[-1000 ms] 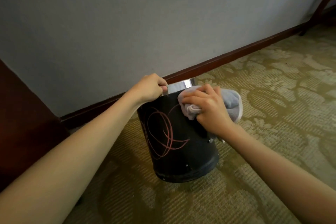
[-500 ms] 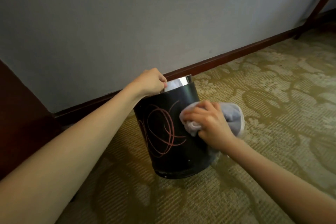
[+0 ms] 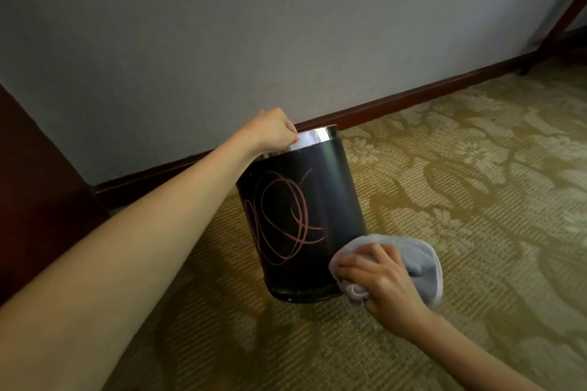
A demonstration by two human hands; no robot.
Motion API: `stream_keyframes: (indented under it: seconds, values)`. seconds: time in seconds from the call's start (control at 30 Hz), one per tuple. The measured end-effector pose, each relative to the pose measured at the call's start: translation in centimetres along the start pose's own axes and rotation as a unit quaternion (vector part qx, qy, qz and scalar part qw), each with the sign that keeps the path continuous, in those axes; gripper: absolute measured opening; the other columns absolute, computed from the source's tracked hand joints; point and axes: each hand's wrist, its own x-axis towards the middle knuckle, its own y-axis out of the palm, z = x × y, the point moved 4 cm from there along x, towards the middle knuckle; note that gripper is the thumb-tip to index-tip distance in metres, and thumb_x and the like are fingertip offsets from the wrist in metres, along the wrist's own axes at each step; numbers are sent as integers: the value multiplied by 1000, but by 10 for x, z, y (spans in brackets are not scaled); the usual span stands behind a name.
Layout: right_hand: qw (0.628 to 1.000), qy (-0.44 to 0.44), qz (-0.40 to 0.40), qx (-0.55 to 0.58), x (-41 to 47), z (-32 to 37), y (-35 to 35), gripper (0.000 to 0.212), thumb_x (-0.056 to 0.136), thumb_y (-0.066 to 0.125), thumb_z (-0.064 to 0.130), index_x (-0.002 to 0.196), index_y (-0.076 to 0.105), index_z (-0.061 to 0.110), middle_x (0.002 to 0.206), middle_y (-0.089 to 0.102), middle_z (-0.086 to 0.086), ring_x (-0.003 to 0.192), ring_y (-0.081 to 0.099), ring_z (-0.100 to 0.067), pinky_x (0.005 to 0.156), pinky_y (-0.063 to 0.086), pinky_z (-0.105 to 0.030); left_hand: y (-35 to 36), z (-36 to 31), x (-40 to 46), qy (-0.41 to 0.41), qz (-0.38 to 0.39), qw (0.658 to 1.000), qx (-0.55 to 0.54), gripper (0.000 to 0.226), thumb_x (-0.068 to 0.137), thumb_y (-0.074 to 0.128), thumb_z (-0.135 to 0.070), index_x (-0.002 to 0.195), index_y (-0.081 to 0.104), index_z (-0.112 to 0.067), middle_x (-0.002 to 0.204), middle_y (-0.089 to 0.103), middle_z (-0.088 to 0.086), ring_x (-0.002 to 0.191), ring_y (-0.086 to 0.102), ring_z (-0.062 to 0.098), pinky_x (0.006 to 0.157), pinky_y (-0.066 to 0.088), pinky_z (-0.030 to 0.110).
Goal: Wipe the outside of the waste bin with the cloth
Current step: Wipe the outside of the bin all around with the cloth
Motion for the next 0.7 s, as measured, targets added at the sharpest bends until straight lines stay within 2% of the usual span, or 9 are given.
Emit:
stream_keyframes:
  seconds: [0.07, 0.2, 0.3, 0.37, 0.47, 0.57, 0.7]
  values:
    - [1000, 2, -9, 5, 22, -2, -12, 22, 74, 55, 19, 87, 72, 26, 107, 65, 20, 98, 48, -13, 80, 33, -35, 0, -2, 1, -4, -3, 1000, -1, 19, 82, 50, -9, 67, 58, -17, 67, 51, 8, 62, 46, 19, 56, 41, 25]
    - [994, 33, -106, 7, 90, -11, -56, 32, 74, 48, 17, 94, 73, 19, 100, 68, 13, 94, 50, -20, 80, 33, -38, 5, -11, -1, 7, 1, 1000, 23, 17, 82, 51, -12, 71, 60, -22, 69, 54, 4, 67, 51, 20, 64, 47, 30]
    - [988, 55, -141, 3, 118, -16, -74, 32, 73, 52, 11, 96, 73, 19, 103, 68, 11, 96, 48, -19, 82, 30, -36, 10, -14, -2, 13, 0, 999, 30, 16, 83, 52, -14, 72, 58, -24, 72, 57, 1, 72, 57, 21, 73, 53, 36]
    - [986, 65, -155, 5, 115, -15, -72, 34, 71, 55, 9, 97, 73, 19, 106, 68, 11, 98, 47, -19, 83, 28, -34, 9, -14, 0, 9, 7, 999, 32, 15, 84, 53, -14, 74, 57, -25, 78, 60, -1, 77, 57, 20, 74, 49, 31]
    - [990, 47, -133, 4, 81, -8, -48, 32, 72, 55, 14, 98, 74, 18, 105, 69, 10, 98, 46, -19, 81, 28, -35, 6, -10, 2, 0, 3, 1000, 27, 16, 81, 52, -12, 73, 58, -25, 77, 61, 2, 73, 57, 21, 70, 48, 30]
    - [998, -3, -61, -7, 22, -2, -12, 28, 76, 54, 21, 96, 74, 22, 107, 67, 13, 99, 46, -17, 80, 30, -36, 4, -8, 0, -12, 1, 1000, 20, 16, 83, 51, -13, 72, 61, -20, 73, 59, 5, 69, 57, 23, 70, 52, 34]
    - [998, -50, -15, -39, -3, -9, 2, 25, 75, 70, 16, 98, 72, 26, 109, 66, 15, 97, 50, -16, 79, 30, -32, 8, -20, -7, -9, -4, 1000, 23, 22, 82, 52, -18, 72, 70, -12, 82, 67, 9, 84, 64, 30, 77, 52, 34]
